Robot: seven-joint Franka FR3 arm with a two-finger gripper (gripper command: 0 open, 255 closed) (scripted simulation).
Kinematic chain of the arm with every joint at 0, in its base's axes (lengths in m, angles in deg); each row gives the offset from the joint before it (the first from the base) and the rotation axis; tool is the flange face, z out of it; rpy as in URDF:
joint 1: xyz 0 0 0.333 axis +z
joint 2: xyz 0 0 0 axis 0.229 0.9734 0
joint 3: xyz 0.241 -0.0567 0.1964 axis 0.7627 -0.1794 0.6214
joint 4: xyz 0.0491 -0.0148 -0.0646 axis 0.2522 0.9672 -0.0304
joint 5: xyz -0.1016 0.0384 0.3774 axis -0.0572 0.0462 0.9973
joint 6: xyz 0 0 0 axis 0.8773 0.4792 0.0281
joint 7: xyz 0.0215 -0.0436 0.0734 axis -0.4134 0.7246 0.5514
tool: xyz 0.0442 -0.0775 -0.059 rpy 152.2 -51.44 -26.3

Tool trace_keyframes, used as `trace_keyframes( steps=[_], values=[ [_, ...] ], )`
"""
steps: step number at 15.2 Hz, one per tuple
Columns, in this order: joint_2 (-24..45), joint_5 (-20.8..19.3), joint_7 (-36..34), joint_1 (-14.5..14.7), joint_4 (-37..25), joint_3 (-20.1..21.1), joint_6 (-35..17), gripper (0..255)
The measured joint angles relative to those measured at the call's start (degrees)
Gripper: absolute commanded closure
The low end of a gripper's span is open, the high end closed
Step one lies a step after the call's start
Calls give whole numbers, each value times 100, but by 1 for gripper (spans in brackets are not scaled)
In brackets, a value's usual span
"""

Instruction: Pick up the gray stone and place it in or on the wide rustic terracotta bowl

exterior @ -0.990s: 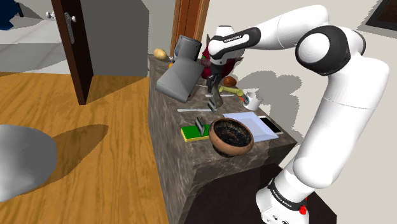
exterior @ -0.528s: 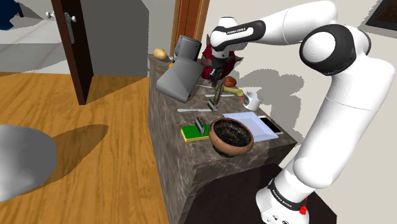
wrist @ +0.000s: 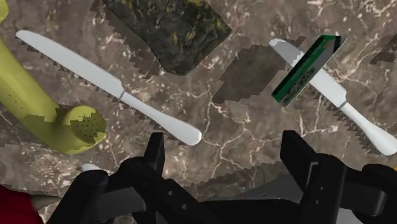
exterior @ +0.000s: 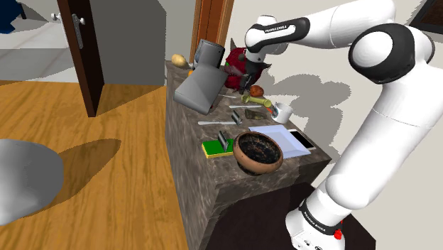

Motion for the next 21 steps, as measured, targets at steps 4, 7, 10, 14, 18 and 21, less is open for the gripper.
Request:
trace_keyframes(
  steps=[4, 7, 10, 14, 18, 21],
  values=[
    [-669, 787, 1796, -446, 826, -288, -396, 0],
    [-854, 1178, 2647, -593, 1144, -443, -530, 0],
    [-789, 1284, 2796, -591, 1279, -446, -723, 0],
    [-703, 1352, 2849, -572, 1417, -428, -942, 0],
    [-684, 1365, 2864, -571, 1437, -427, -981, 0],
    [-684, 1366, 2864, -571, 1438, -427, -983, 255]
  ],
)
